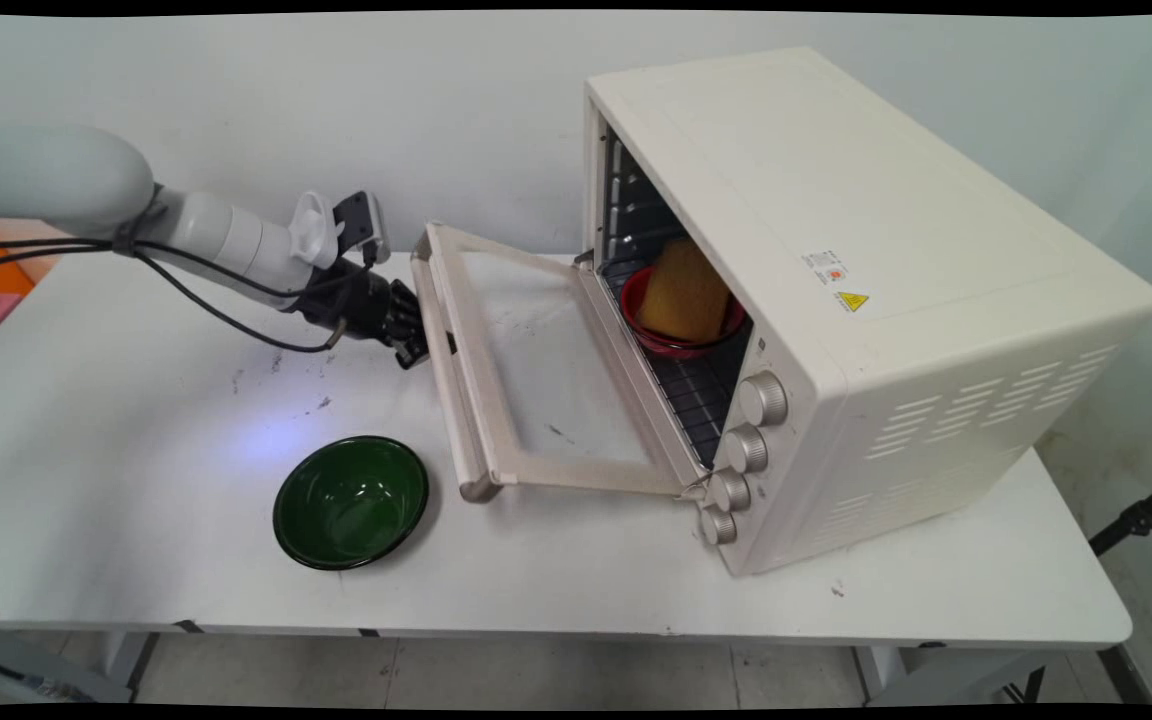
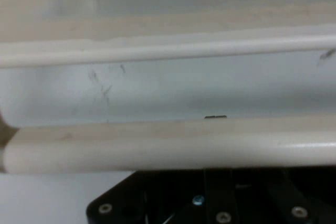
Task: Close the oven
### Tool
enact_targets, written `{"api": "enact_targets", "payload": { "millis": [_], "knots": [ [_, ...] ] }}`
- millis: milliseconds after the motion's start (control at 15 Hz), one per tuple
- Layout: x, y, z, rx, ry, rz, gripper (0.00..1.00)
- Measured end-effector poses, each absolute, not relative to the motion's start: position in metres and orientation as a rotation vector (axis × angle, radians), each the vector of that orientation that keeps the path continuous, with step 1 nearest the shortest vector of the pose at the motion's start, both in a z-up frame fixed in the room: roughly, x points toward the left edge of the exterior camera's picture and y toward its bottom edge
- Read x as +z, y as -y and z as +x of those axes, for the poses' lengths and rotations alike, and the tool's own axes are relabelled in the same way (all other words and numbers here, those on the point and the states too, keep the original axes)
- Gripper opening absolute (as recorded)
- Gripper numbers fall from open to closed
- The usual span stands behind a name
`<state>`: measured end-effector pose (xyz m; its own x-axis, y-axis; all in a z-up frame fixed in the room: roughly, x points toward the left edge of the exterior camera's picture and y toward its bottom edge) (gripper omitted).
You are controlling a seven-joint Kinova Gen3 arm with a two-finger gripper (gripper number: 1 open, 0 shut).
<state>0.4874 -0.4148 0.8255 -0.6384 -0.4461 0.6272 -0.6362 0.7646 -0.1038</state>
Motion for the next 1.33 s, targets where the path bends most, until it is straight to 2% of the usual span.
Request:
{"api": "enact_targets", "payload": {
  "millis": [400,1333],
  "knots": [
    [0.847,0.42,0.472,0.432,2.312,0.801,0.0],
    [0.931,0.442,0.421,0.463,2.166,0.723,0.0]
  ]
}}
